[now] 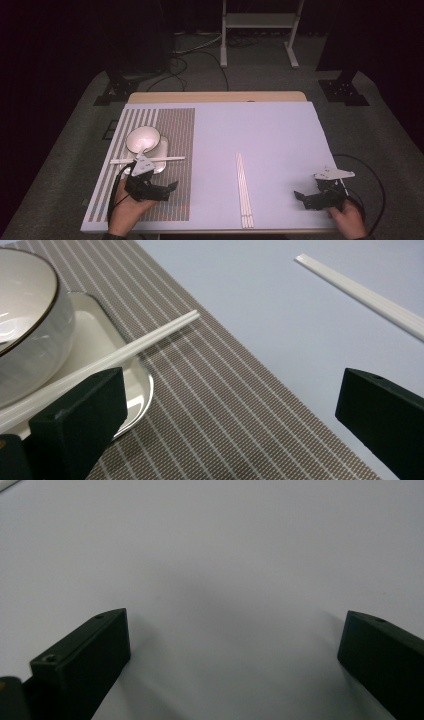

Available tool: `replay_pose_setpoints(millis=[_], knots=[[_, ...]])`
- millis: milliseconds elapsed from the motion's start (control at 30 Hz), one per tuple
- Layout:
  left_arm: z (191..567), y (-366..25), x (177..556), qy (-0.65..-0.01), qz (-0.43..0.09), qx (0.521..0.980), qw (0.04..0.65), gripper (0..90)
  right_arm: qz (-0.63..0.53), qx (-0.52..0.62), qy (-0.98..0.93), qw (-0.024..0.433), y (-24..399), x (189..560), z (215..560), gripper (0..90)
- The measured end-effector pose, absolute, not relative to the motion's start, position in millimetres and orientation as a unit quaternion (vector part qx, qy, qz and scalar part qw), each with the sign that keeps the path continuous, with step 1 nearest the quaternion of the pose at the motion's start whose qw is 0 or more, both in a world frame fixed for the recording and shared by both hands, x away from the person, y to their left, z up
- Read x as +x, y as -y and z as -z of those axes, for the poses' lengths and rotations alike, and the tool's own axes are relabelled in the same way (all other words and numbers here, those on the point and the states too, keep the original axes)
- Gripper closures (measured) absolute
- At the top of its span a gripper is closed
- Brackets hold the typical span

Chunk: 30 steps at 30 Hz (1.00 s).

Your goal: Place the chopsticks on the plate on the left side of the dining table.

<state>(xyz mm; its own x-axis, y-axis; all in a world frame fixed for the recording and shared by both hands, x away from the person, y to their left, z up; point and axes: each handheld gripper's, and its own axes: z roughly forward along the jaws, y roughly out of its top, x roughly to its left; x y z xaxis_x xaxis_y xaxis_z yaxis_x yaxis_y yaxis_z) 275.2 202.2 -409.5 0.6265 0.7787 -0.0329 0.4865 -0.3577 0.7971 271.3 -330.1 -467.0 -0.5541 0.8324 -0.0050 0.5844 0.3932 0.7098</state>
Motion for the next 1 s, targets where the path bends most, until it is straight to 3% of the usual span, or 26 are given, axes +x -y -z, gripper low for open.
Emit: replay_pose_setpoints(millis=[1000], knots=[[427, -152, 279, -0.318, -0.142, 0.825, 0.445, 0.0, -0.338, 0.434, -0.814, 0.184, 330, 271, 467, 0.0]])
